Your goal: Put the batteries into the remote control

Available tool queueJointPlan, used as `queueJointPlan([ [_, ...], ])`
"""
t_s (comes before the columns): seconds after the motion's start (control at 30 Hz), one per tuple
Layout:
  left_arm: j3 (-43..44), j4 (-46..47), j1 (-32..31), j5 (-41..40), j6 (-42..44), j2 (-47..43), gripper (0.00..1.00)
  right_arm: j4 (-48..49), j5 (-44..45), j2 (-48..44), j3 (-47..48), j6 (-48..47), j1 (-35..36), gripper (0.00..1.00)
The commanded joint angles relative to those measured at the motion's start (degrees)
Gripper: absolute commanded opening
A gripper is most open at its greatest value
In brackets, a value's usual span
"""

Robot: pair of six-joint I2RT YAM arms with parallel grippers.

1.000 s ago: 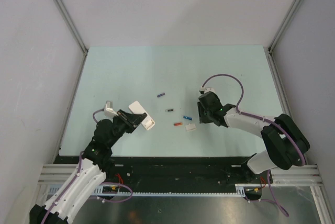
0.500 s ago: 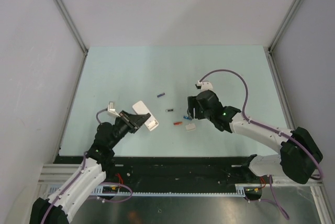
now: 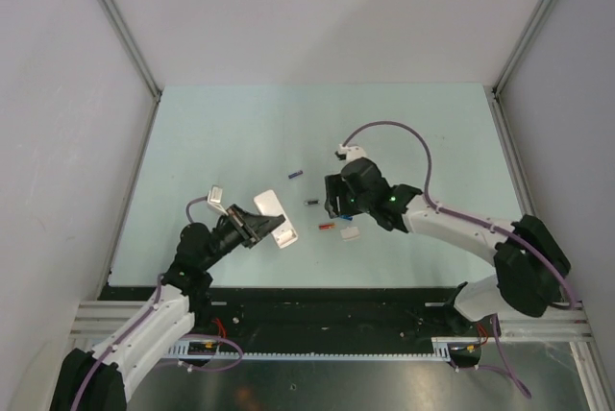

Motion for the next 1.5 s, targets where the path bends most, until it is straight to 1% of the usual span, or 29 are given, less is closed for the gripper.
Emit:
queueJointPlan([
  [0.0,2.9,3.3,0.5,3.0,1.3,-1.1,0.00,-4.4,2.8,4.4,4.8,-0.7,2.6,0.65],
  [0.13,2.6,3.3,0.5,2.6,1.7,-3.5,0.00,-3.4,3.0,7.7,5.5,0.8,4.3,0.65],
  [0.27,2.7,3.4,0.5,4.0,2.7,-4.4,0.00,-3.7,4.4,9.9,6.3,1.9,5.7,0.64],
  [0.43,3.1,3.7,0.5,5.9,4.2,-4.6,0.00,-5.4,8.0,8.7,6.3,4.9,5.4,0.63],
  [0.6,3.5,4.0,0.4,6.2,4.7,-4.4,0.00,-6.8,10.2,7.0,6.2,4.4,6.1,0.64],
  [0.9,3.1,4.2,0.4,4.6,4.4,-5.4,0.00,-5.2,6.5,7.6,6.2,4.0,6.6,0.61],
  [1.3,3.1,4.2,0.4,5.1,5.5,-5.9,0.00,-6.1,8.4,7.1,6.2,5.2,7.3,0.60],
  [1.43,2.7,4.1,0.5,3.6,4.7,-5.9,0.00,-5.3,6.0,7.4,6.2,6.1,6.8,0.59],
  [1.47,2.2,4.1,0.5,2.0,4.4,-6.1,0.00,-4.7,5.8,7.5,6.2,6.3,6.8,0.57],
])
